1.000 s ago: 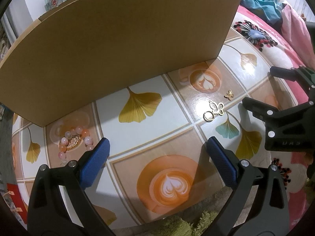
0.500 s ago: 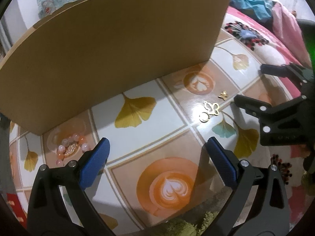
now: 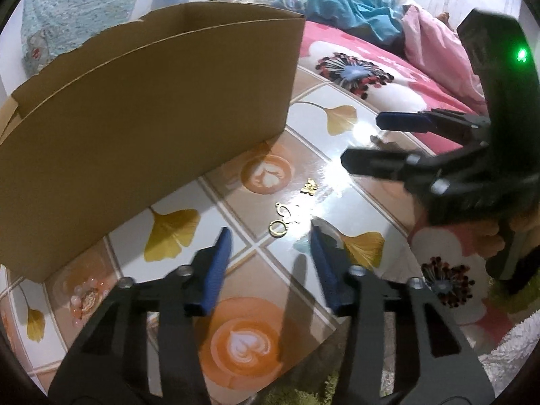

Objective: Organize jewelry
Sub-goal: 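Close the left gripper on the small gold ring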

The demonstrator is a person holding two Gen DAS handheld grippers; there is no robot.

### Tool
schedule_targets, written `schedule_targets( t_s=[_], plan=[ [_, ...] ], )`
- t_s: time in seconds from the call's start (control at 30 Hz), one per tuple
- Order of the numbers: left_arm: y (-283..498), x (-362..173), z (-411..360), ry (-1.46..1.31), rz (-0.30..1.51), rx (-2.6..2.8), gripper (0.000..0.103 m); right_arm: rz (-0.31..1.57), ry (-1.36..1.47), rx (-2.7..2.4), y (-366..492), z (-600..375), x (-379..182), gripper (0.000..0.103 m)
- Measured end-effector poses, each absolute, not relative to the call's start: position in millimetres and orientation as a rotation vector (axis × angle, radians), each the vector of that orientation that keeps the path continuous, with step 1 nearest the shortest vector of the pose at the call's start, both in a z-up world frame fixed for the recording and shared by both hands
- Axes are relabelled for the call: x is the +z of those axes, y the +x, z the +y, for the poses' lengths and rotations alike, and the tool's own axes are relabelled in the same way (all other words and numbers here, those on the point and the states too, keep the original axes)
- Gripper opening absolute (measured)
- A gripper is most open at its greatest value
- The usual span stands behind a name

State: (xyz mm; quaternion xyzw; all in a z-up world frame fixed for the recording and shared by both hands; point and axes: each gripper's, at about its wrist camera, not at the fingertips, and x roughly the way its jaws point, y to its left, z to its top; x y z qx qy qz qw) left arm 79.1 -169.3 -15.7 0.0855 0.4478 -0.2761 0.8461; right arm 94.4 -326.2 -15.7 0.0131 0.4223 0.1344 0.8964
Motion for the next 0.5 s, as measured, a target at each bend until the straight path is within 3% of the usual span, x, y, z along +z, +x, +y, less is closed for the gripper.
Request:
schedule_targets(
  t_s=[0.3, 0.5],
  plan=[
    [86.1, -24.8, -183.6, 0.264, 0.941, -0.606, 0.020, 0.830, 0.138, 0.380, 84.1, -327.5, -11.9, 0.072],
    [83.6, -24.6, -190.1, 0.331, 0.919, -0.631, 0.018, 0.829, 0.150, 0.392, 82.5, -327.8, -11.9, 0.071]
  ],
)
